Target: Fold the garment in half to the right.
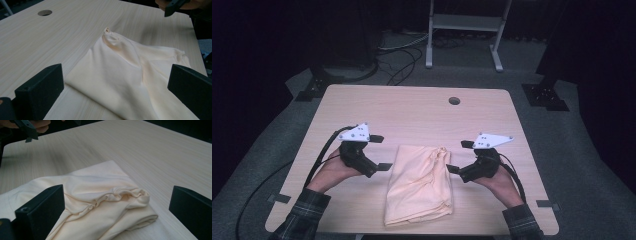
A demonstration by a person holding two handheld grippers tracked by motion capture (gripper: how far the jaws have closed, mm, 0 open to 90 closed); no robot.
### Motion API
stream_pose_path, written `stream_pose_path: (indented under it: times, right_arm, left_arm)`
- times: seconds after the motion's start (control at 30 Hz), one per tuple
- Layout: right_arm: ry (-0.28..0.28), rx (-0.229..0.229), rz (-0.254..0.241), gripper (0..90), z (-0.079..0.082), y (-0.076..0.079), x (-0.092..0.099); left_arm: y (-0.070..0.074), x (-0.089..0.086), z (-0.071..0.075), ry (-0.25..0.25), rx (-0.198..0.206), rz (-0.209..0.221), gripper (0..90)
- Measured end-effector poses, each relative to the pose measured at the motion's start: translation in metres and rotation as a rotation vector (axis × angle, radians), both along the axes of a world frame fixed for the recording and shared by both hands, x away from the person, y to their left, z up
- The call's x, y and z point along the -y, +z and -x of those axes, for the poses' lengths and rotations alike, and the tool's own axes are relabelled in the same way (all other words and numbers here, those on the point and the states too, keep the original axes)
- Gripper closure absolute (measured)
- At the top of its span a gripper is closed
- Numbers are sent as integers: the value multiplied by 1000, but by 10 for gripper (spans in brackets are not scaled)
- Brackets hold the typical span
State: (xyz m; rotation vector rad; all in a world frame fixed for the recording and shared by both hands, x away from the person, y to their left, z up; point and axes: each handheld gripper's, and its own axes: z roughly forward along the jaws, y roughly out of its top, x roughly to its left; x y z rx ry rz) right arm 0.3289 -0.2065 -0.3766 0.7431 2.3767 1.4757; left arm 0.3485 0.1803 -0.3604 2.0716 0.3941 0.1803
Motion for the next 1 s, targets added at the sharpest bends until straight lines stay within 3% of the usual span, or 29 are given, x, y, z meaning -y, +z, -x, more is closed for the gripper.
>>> stream_pose_path:
  times: [0.13, 0.2, 0.33, 0.7, 1.0]
  right_arm:
    - [-21, 15, -8, 1, 7, 7, 14]
    - [-25, 22, -6, 1, 9, 9, 17]
    - [-43, 41, -13, 1, 18, 13, 29]
    - [-124, 26, -12, 1, 40, 1, 70]
    - [-173, -13, 4, 1, 53, -18, 94]
  left_arm:
    - [8, -17, 11, 25, 14, -1, 0]
    - [13, -24, 16, 46, 36, -21, 0]
    - [17, -40, 26, 67, 47, 16, 0]
    - [9, -82, 49, 165, 83, 37, 0]
    - [-11, -103, 58, 187, 55, 11, 0]
